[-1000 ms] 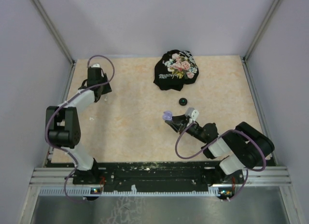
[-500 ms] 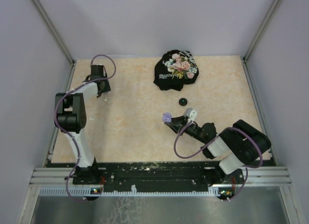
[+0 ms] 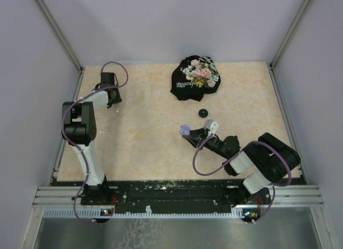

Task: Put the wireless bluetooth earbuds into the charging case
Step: Pick up the earbud from the center of the board.

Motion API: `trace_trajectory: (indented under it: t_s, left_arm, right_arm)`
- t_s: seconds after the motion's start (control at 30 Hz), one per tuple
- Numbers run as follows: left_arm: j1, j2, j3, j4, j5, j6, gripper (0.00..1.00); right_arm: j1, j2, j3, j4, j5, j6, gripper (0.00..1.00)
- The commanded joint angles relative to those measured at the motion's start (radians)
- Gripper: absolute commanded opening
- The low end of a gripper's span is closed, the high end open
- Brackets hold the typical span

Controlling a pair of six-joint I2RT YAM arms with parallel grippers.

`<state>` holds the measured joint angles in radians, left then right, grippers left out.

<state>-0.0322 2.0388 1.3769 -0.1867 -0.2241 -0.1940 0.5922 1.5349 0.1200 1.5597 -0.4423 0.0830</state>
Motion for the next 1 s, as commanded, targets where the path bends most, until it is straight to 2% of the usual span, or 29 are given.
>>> trace_trajectory:
  t_s: [0.0,0.33,0.63,0.97]
  left_arm:
    - [0.006,0.035,0.035,-0.036,0.003,0.021,0.39]
    - [0.01,-0.051,-0.004,0.013,0.023,-0.025,0.42]
    - [0.02,-0.042,0.001,0.037,0.014,-0.037,0.43]
    - [0.026,0.012,0.036,0.014,0.029,-0.039,0.36]
  right_arm:
    - [-0.006,0.009,0.028,0.167,-0.014,0.016,0.0]
    - [-0.006,0.01,0.029,0.167,-0.018,0.015,0.0]
    - [-0.006,0.015,0.031,0.167,-0.022,0.015,0.0]
    - [-0.006,0.022,0.035,0.167,-0.028,0.017,0.0]
